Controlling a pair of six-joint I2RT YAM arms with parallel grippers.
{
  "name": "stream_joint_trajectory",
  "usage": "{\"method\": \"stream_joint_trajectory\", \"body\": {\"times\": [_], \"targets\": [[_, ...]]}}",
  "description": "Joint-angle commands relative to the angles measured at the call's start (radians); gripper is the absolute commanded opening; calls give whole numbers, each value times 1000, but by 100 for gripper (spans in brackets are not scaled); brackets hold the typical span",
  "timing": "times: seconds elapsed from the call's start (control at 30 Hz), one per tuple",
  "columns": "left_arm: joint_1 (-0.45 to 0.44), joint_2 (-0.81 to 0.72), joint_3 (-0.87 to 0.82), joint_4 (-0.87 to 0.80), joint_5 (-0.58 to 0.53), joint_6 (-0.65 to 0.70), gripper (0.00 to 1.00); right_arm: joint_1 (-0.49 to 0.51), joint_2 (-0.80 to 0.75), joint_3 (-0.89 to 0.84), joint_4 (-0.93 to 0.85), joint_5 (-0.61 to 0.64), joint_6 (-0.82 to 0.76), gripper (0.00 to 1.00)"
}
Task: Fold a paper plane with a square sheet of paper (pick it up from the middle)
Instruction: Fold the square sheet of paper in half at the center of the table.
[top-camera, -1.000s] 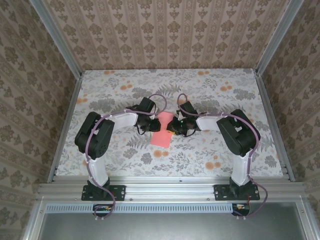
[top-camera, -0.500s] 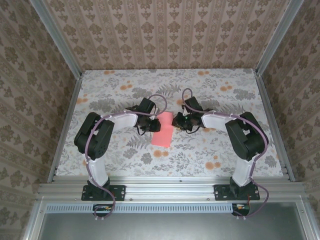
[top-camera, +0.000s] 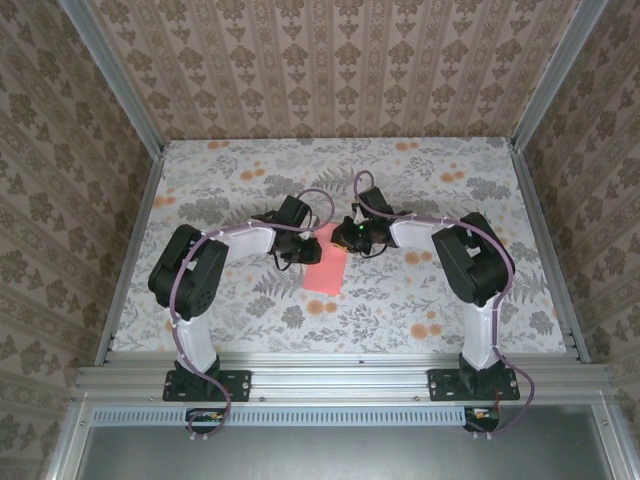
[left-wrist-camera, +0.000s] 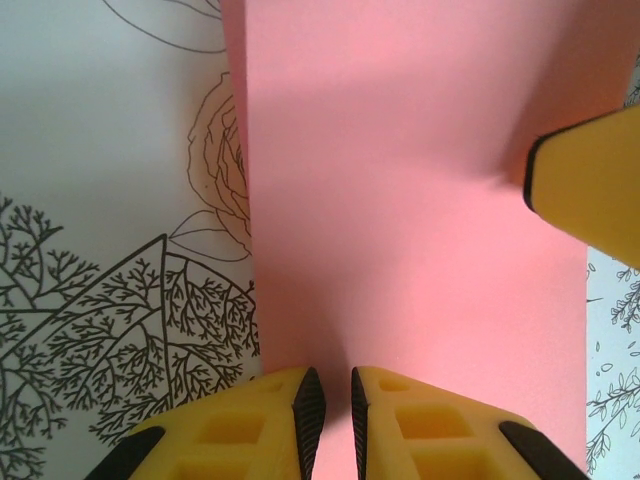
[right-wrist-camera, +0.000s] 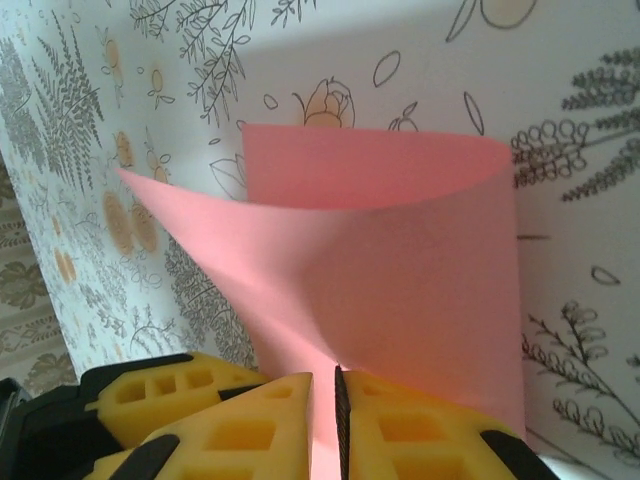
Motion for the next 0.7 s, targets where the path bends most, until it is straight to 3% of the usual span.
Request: {"method": "stream_joint_trajectory", "body": {"times": [0.0,0.17,0.67], "targets": [[-1,49,-62,-142,-92,34,21,0,27,56,-86,61,-52,16],[-1,47,-69,-141,-96,38,21,-10,51,75,-152,119,-112,16],[5,48,-99,-140,-106,48,21,-95,49,21,-98,201,-179,17]]}}
